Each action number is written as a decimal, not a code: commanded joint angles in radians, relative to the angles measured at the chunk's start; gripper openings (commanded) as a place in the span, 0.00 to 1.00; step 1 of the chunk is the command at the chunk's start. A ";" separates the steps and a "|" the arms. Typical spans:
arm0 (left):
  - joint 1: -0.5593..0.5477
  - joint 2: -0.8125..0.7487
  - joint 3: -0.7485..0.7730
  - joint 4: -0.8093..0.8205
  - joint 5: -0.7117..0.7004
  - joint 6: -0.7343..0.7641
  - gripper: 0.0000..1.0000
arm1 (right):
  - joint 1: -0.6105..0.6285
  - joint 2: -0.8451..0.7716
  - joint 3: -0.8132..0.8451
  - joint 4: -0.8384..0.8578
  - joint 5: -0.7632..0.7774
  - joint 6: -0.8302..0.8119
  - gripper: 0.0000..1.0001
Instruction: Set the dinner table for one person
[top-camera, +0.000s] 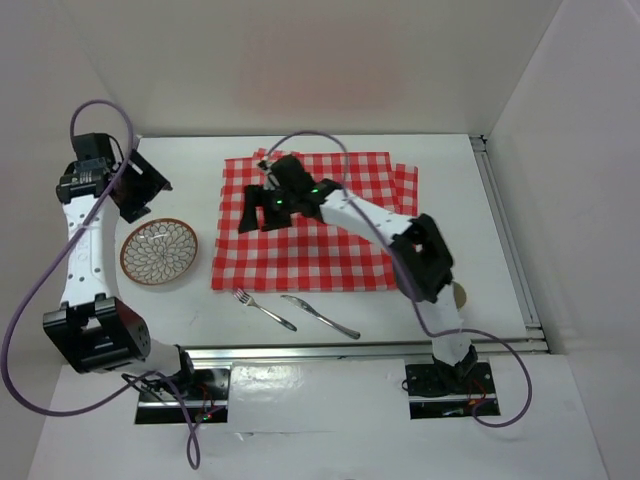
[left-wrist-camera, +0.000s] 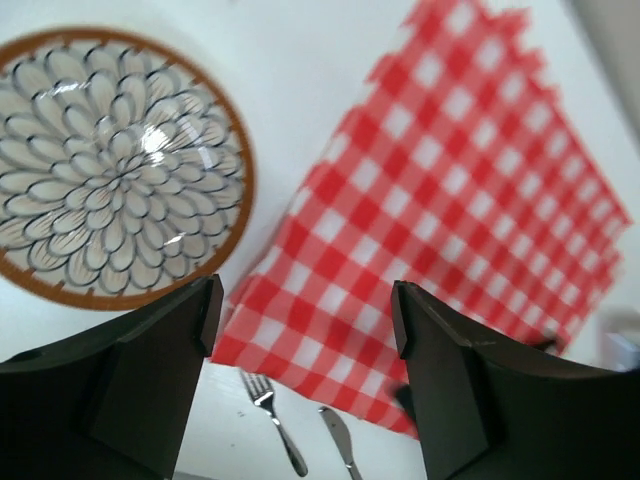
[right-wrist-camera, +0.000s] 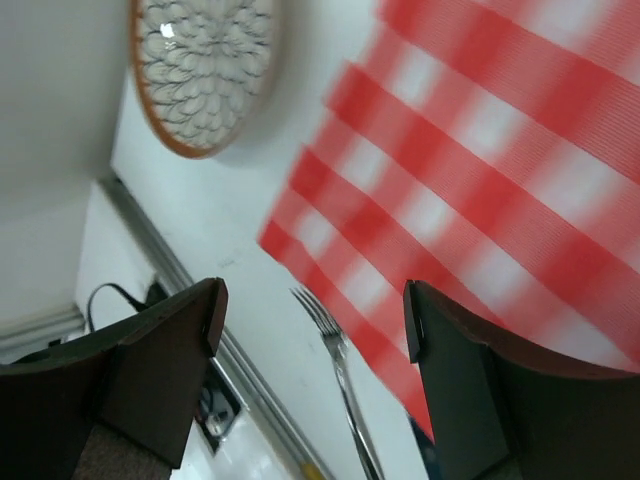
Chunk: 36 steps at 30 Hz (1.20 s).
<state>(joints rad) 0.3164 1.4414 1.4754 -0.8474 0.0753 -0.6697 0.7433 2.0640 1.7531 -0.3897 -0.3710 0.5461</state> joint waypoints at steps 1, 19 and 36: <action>0.001 -0.096 0.097 -0.021 0.119 0.050 0.87 | 0.056 0.178 0.213 0.090 -0.101 0.029 0.83; -0.045 -0.291 0.008 0.024 0.214 0.041 0.88 | 0.148 0.758 0.784 0.374 -0.203 0.232 0.83; -0.054 -0.320 -0.055 0.011 0.213 0.051 0.88 | 0.209 0.893 0.841 0.538 -0.100 0.293 0.49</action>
<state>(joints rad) 0.2657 1.1400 1.4303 -0.8486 0.2684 -0.6449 0.9443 2.9299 2.5526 0.0822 -0.5129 0.8192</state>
